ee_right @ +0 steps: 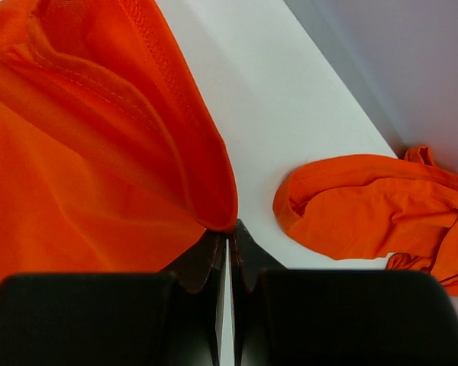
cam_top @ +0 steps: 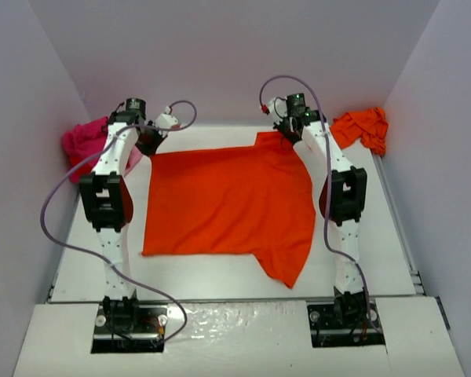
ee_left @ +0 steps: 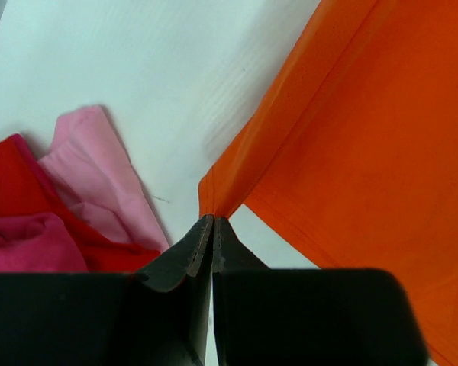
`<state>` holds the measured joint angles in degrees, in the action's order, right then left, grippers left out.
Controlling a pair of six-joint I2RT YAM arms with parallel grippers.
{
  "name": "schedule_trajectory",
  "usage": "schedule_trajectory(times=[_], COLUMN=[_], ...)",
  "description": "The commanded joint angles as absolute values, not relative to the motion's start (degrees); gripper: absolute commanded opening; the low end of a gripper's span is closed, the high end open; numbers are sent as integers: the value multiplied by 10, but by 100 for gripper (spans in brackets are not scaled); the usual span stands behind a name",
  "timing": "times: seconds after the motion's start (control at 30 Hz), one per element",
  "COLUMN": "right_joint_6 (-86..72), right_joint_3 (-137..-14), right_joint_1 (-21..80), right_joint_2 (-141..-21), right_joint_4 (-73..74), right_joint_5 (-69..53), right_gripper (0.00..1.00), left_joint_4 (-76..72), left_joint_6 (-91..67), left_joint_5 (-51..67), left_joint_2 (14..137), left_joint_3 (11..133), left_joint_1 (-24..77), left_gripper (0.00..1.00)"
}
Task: Fold and stack the t-shirts
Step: Fold the tshirt
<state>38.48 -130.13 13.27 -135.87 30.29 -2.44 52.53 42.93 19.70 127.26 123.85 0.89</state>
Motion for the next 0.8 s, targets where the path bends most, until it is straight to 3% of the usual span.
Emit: schedule_trajectory(times=[0.0,0.27,0.77], right_joint_6=[397,386,368], right_joint_3=[-1366,-1305,-948], right_joint_1=[138,161,244], right_joint_2=[-1343,-1261,-996], right_joint_4=[275,274,312], right_joint_5=[-4,-4,31], right_gripper=[0,0,0], left_joint_4=[487,474,469], left_joint_6=[419,405,474], left_joint_5=[171,173,200], left_joint_2=[1288,1258,1054], left_joint_3=[1325,1327,1015], left_joint_1=[-14,-14,-14], left_gripper=[0,0,0])
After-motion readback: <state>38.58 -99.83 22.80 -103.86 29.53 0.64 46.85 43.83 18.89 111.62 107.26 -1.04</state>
